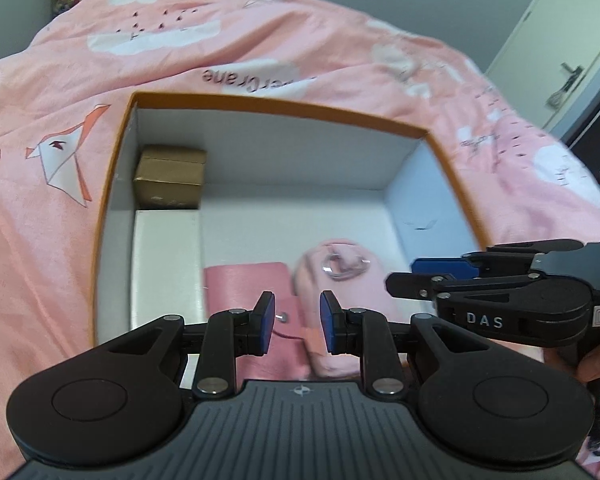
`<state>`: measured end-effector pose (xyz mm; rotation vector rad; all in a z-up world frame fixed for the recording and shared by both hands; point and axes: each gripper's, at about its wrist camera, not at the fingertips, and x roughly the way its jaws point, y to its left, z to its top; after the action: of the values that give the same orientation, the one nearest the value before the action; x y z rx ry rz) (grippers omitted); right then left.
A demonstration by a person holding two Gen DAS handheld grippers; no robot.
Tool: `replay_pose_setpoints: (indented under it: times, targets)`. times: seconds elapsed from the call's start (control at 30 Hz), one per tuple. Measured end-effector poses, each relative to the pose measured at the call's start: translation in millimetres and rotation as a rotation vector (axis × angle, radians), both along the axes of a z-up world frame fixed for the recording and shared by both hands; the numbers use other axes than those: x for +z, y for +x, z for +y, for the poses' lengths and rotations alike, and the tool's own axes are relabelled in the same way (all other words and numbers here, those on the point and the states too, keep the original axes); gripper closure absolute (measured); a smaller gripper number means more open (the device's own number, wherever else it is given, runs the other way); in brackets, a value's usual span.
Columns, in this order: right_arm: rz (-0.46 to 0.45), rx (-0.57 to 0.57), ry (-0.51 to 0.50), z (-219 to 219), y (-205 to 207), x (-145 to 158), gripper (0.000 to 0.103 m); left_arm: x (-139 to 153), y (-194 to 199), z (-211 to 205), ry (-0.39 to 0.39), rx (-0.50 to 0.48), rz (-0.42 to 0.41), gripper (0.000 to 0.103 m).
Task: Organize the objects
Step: 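Grasp the white plush toy with the left tool while the right tool grasps the fox plush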
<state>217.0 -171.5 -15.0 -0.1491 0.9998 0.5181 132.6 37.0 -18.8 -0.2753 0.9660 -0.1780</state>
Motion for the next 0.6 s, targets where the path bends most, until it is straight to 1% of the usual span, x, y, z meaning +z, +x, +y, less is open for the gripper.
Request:
replay_pose_setpoints:
  times: [0.07, 0.2, 0.33, 0.37, 0.47, 0.53, 0.6]
  targets:
    - [-0.032, -0.013, 0.022, -3, -12, 9, 0.071, 5, -9, -3, -0.028, -0.016, -0.015, 0.076]
    - [-0.079, -0.046, 0.070, -15, -38, 25, 0.071, 10, -26, -7, -0.081, -0.032, -0.018, 0.076]
    - [-0.108, -0.086, 0.112, -27, -63, 35, 0.071, 16, -44, -10, -0.101, -0.012, -0.052, 0.076]
    - [-0.114, -0.094, 0.119, -29, -68, 37, 0.071, 17, -47, -10, -0.121, -0.008, -0.058, 0.076]
    - [-0.136, -0.123, 0.127, -38, -83, 41, 0.072, 18, -54, -15, -0.159, -0.038, -0.056, 0.076]
    - [-0.128, -0.146, 0.133, -45, -90, 41, 0.074, 12, -55, -19, -0.171, -0.048, -0.030, 0.076]
    - [-0.096, -0.172, 0.140, -53, -96, 37, 0.087, 6, -55, -26, -0.177, -0.062, 0.001, 0.076]
